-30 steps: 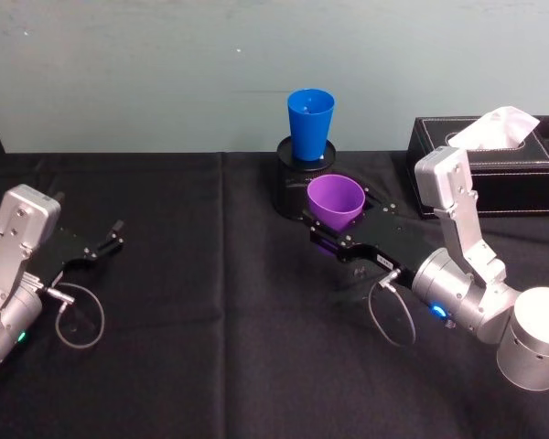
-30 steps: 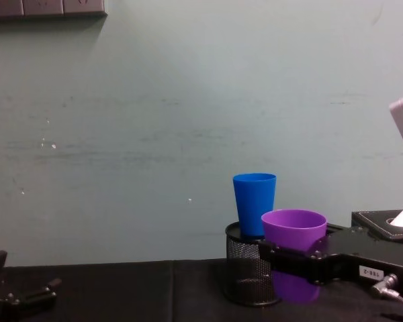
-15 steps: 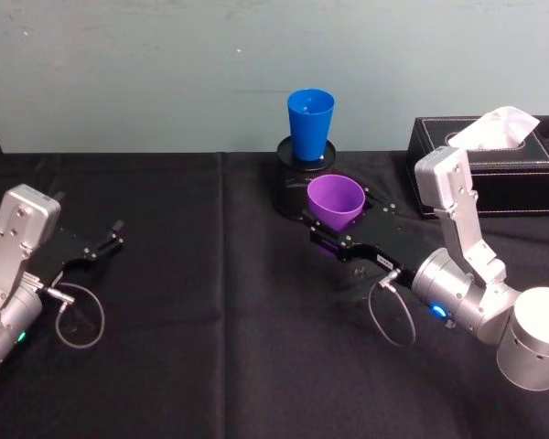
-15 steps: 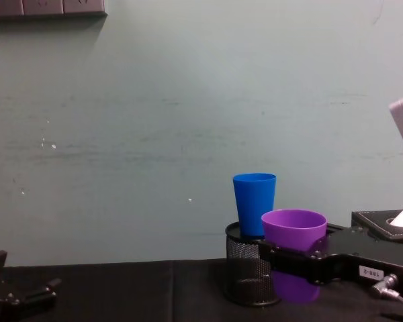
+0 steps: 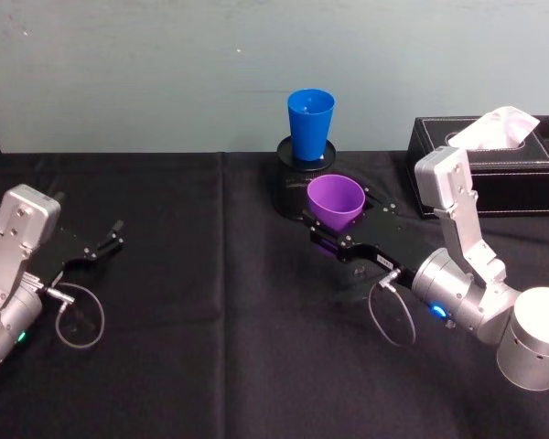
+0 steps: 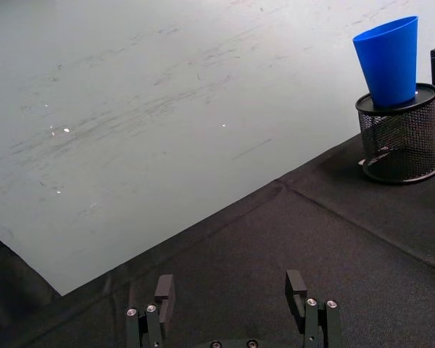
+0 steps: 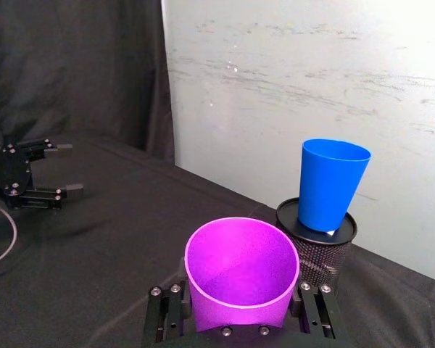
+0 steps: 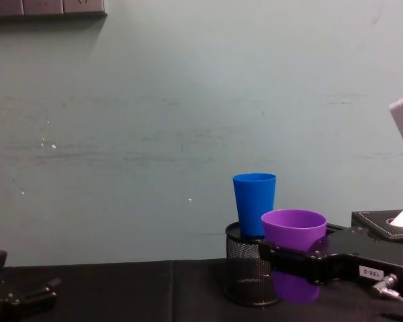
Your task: Pick up one cup with a gripper and tap it against the other cup.
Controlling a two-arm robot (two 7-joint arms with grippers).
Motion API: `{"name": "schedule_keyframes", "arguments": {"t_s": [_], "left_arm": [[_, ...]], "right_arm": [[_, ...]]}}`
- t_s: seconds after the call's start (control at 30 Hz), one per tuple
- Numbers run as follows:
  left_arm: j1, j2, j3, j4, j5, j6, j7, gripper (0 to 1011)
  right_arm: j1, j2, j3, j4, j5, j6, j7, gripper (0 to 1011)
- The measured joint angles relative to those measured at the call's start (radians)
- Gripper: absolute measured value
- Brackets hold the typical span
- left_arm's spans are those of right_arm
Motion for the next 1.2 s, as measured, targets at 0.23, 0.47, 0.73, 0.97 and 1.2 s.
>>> {"name": "schedule_keyframes", "arguments": {"t_s": [0.23,0.47,0.73,0.97,1.2], "left_arm": [[0.0,0.0,0.0,0.0,0.0,0.0,0.0,1000],[0.0,0.0,0.0,0.0,0.0,0.0,0.0,1000],[0.0,0.0,0.0,0.0,0.0,0.0,0.0,1000],[0.0,0.0,0.0,0.0,0.0,0.0,0.0,1000],[0.0,0.0,0.0,0.0,0.0,0.0,0.0,1000]], "right_arm": [[0.0,0.0,0.0,0.0,0.0,0.0,0.0,726],[0.0,0.0,0.0,0.0,0.0,0.0,0.0,728],[0.0,0.0,0.0,0.0,0.0,0.0,0.0,726],[0.028,-0.015,0.001,0.026,-0.004,0.005,-0.001,726],[0.105,-0.063,0.003,0.117,-0.005,0.037,-0.012,728]]}}
